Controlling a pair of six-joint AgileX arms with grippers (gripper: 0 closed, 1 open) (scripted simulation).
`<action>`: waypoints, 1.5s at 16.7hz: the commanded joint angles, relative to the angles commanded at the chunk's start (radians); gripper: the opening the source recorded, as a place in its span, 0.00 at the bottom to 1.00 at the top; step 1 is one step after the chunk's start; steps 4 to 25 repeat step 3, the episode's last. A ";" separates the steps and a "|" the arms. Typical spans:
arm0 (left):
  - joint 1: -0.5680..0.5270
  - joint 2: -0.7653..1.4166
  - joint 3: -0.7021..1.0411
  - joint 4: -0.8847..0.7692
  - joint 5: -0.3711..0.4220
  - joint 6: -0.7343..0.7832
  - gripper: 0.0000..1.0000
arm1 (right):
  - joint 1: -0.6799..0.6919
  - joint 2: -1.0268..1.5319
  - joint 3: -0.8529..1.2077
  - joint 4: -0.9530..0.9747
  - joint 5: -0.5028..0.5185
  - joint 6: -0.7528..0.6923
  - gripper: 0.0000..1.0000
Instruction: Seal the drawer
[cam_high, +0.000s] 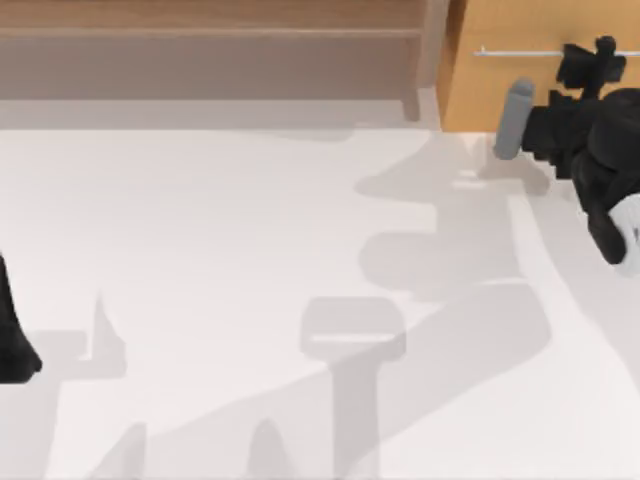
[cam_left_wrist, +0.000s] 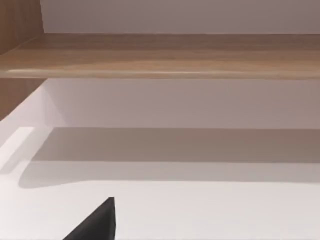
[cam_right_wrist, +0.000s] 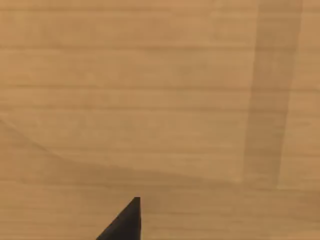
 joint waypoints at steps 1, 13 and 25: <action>0.000 0.000 0.000 0.000 0.000 0.000 1.00 | 0.000 0.000 0.000 0.000 0.000 0.000 1.00; 0.000 0.000 0.000 0.000 0.000 0.000 1.00 | 0.000 0.000 0.000 0.000 0.000 0.000 1.00; 0.000 0.000 0.000 0.000 0.000 0.000 1.00 | 0.000 0.000 0.000 0.000 0.000 0.000 1.00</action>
